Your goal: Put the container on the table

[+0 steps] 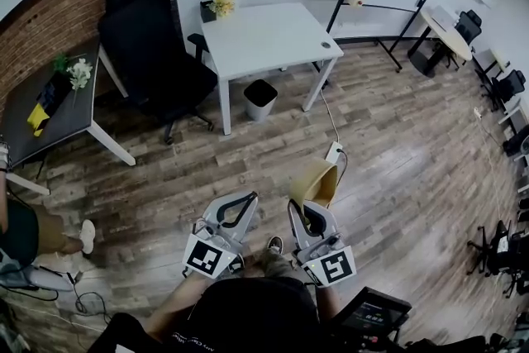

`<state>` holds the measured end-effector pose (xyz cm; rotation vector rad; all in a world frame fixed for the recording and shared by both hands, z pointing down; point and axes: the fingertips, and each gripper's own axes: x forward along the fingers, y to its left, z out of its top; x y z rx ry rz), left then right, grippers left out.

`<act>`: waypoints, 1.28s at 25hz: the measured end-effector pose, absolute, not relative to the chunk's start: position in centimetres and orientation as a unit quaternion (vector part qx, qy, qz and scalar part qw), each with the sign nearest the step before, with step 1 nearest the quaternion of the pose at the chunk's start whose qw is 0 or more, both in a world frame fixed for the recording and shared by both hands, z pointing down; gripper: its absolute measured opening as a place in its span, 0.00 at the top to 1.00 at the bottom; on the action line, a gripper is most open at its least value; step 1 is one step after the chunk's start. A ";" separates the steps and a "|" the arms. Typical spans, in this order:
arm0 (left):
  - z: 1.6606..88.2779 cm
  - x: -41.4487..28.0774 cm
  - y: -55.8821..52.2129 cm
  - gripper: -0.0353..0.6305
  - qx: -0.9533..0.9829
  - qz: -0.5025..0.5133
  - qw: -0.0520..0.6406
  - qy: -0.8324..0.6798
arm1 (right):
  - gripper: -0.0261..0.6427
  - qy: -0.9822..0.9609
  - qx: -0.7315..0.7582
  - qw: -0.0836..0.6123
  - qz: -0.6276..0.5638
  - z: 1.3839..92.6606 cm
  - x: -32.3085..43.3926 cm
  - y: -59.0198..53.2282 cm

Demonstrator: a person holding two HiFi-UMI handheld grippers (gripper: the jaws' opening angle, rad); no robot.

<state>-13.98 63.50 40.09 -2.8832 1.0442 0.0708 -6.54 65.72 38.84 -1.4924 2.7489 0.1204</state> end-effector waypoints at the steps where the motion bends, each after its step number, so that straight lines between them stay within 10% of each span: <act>1: 40.1 -13.9 63.2 0.94 -0.939 0.022 0.042 0.342 | 0.94 0.879 -0.476 0.006 0.040 38.9 -6.4 65.3; 32: 41.5 -3.5 39.9 0.94 -0.925 0.009 0.018 0.379 | 0.94 0.886 -0.462 -0.045 0.023 41.5 4.4 40.4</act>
